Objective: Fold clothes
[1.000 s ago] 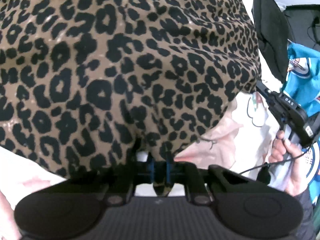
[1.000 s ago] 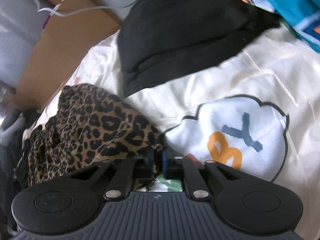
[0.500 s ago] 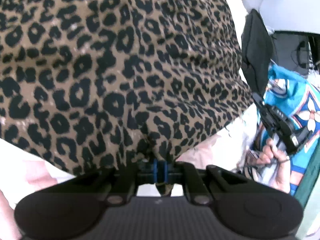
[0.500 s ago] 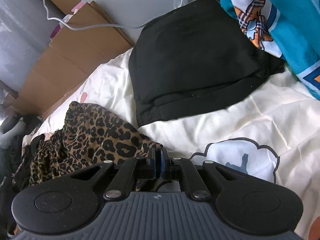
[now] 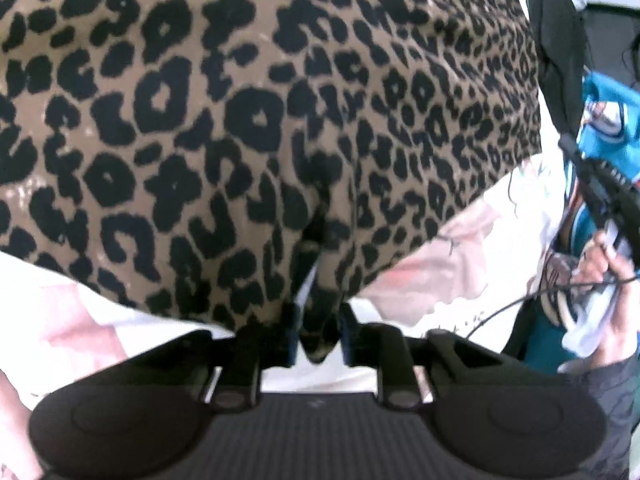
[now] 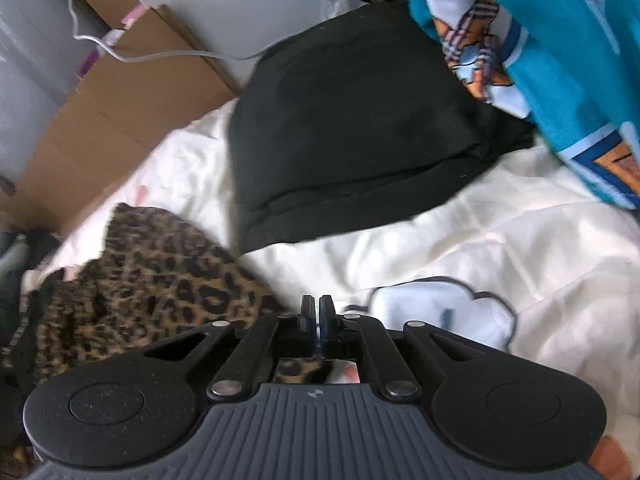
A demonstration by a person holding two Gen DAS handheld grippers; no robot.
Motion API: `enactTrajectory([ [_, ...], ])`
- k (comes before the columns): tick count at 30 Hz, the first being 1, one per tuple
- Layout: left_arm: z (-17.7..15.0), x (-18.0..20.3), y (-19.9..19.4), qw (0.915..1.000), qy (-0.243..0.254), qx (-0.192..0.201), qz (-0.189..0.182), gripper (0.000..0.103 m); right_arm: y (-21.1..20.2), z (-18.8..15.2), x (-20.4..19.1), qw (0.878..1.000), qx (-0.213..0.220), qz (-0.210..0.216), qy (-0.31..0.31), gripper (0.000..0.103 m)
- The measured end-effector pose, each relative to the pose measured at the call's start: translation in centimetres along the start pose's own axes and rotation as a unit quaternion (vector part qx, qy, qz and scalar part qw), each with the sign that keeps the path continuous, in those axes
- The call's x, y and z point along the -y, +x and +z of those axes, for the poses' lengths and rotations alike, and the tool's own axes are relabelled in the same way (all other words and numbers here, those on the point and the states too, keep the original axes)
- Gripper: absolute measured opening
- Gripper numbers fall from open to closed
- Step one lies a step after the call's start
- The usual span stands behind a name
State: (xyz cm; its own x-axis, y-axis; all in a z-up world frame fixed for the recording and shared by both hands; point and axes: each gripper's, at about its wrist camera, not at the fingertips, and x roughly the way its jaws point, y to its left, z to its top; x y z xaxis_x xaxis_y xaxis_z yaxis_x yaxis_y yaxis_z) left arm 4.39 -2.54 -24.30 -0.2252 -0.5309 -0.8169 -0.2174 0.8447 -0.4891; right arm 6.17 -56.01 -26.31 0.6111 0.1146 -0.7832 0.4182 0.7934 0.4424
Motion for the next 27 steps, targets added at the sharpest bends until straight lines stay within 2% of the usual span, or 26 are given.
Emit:
enactTrajectory([
  [1, -0.2, 0.3, -0.2, 1.0, 0.009, 0.0, 0.001, 0.037, 0.1, -0.1, -0.2, 1.0, -0.003, 0.001, -0.002, 0.006],
  [2, -0.4, 0.6, -0.5, 0.9998, 0.019, 0.001, 0.001, 0.043, 0.3, -0.2, -0.4, 1.0, -0.006, 0.002, -0.004, 0.019],
  [3, -0.6, 0.9, -0.9, 0.9996, 0.029, 0.004, 0.002, 0.047, 0.4, -0.3, -0.6, 1.0, -0.008, 0.001, -0.005, 0.036],
  [4, -0.7, 1.2, -1.4, 0.9993, 0.038, 0.005, 0.003, 0.048, 0.6, -0.4, -0.7, 1.0, -0.007, -0.003, -0.005, 0.041],
  [6, -0.6, 1.6, -3.1, 0.9983, 0.056, 0.015, 0.006, 0.049, 0.8, -0.6, -1.0, 1.0, -0.004, -0.008, -0.001, 0.041],
  [9, 0.3, 1.7, -6.5, 0.9947, 0.079, 0.064, 0.013, 0.054, 0.4, -0.8, -1.9, 1.0, 0.002, 0.007, 0.0, 0.041],
  [12, 1.7, 0.9, -10.0, 0.9914, 0.073, 0.109, 0.007, 0.056, -0.1, -0.9, -3.2, 1.0, 0.006, 0.015, -0.021, 0.041],
  [16, 4.3, -0.4, -12.3, 0.9859, 0.049, 0.16, 0.008, 0.056, -0.1, -1.2, -4.6, 0.999, 0.001, 0.019, -0.039, 0.041],
  [19, 5.7, -2.2, -13.7, 0.9812, 0.032, 0.189, 0.02, 0.056, 0.6, -1.4, -5.5, 0.998, -0.004, 0.016, -0.053, 0.041],
  [23, 7.5, -3.5, -13.7, 0.9765, 0.02, 0.211, 0.037, 0.054, 1.8, -1.5, -6.6, 0.997, -0.006, 0.016, -0.076, 0.041],
  [27, 9.6, -3.5, -13.6, 0.9725, 0.032, 0.227, 0.043, 0.052, 3.0, -1.6, -7.6, 0.995, -0.013, 0.013, -0.095, 0.041],
])
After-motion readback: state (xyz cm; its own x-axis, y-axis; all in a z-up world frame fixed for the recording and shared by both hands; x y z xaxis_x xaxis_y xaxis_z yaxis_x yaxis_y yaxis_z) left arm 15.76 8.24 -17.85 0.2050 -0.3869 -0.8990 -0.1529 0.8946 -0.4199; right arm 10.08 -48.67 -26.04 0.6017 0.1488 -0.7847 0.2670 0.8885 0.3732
